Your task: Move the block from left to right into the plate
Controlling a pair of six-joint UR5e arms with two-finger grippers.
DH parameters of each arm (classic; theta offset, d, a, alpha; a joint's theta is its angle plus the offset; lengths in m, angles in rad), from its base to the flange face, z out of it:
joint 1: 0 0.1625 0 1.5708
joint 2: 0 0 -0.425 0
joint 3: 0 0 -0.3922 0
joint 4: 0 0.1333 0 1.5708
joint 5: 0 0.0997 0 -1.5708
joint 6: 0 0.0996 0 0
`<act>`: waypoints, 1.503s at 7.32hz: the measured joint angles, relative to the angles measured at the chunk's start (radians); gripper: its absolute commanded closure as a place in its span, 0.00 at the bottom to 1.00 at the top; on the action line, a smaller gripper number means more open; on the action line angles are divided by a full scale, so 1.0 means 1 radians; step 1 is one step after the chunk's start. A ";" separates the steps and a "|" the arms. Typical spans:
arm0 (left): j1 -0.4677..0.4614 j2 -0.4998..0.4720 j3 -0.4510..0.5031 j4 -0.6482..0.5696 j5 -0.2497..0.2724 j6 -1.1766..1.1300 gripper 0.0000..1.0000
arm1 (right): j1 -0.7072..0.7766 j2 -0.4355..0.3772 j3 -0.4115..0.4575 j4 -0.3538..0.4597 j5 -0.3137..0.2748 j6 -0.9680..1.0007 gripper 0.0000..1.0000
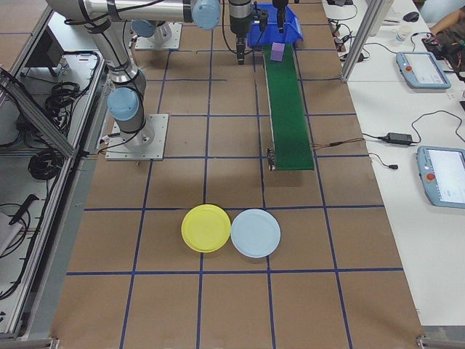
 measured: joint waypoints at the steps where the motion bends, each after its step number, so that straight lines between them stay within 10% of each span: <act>1: 0.072 0.022 -0.007 -0.034 -0.003 0.065 0.00 | 0.000 0.000 0.009 -0.002 0.000 0.001 0.00; 6: 0.264 0.032 -0.141 -0.103 -0.006 0.240 0.00 | -0.028 0.080 -0.009 -0.115 0.017 -0.081 0.00; 11: 0.286 -0.009 -0.205 -0.099 -0.017 0.266 0.00 | -0.067 0.364 -0.186 -0.267 0.199 -0.070 0.00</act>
